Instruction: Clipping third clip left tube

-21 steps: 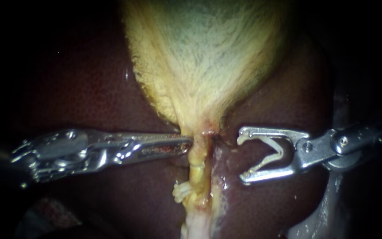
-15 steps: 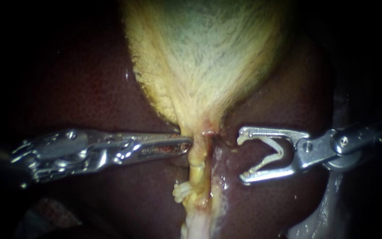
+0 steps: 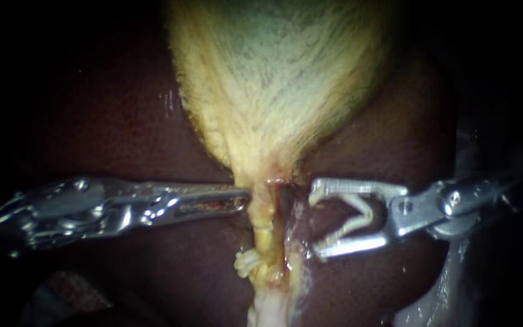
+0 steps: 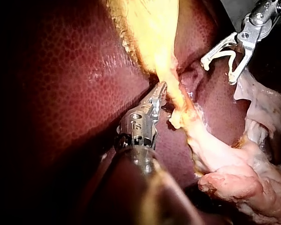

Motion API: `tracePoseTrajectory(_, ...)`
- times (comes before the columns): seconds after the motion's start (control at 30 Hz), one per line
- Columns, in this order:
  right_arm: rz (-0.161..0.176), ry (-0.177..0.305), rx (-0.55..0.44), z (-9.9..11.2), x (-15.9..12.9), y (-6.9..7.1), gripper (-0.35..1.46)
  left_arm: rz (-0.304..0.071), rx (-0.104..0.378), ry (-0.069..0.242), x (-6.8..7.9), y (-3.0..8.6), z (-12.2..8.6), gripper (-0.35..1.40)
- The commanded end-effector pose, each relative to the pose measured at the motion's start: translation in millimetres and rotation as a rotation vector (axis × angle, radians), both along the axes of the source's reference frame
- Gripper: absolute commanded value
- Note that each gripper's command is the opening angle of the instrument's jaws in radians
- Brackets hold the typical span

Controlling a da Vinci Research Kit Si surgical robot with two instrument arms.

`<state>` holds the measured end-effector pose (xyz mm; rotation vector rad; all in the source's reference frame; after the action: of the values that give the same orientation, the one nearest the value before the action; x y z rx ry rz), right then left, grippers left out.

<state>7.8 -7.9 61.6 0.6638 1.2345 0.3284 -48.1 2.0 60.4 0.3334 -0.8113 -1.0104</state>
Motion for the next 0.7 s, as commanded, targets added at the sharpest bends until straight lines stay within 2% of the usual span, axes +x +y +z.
tracePoseTrajectory(0.03,-0.001,-0.012,0.04,0.5,0.7,-0.5,0.58,-0.005,-0.003,0.003,0.4,0.1,-0.1,-0.35)
tracePoseTrajectory(0.13,-0.003,-0.026,0.091,1.9,2.6,-1.5,0.58,-0.005,-0.002,0.003,0.9,0.3,-0.4,-0.35)
tracePoseTrajectory(0.3,-0.008,-0.038,0.132,4.5,5.0,-2.2,0.56,-0.008,-0.002,0.005,0.6,0.0,-1.0,-0.35)
tracePoseTrajectory(0.43,0.0,-0.044,0.14,6.9,5.7,-2.0,0.56,-0.009,-0.002,0.006,0.8,-0.4,-1.7,-0.35)
tracePoseTrajectory(0.6,-0.013,-0.108,0.121,10.0,5.4,-1.3,0.55,-0.008,0.0,0.008,0.8,-0.6,-2.1,-0.35)
tracePoseTrajectory(0.7,-0.013,-0.127,0.11,11.3,4.8,-1.1,0.55,-0.008,0.0,0.008,0.9,-0.7,-2.2,-0.35)
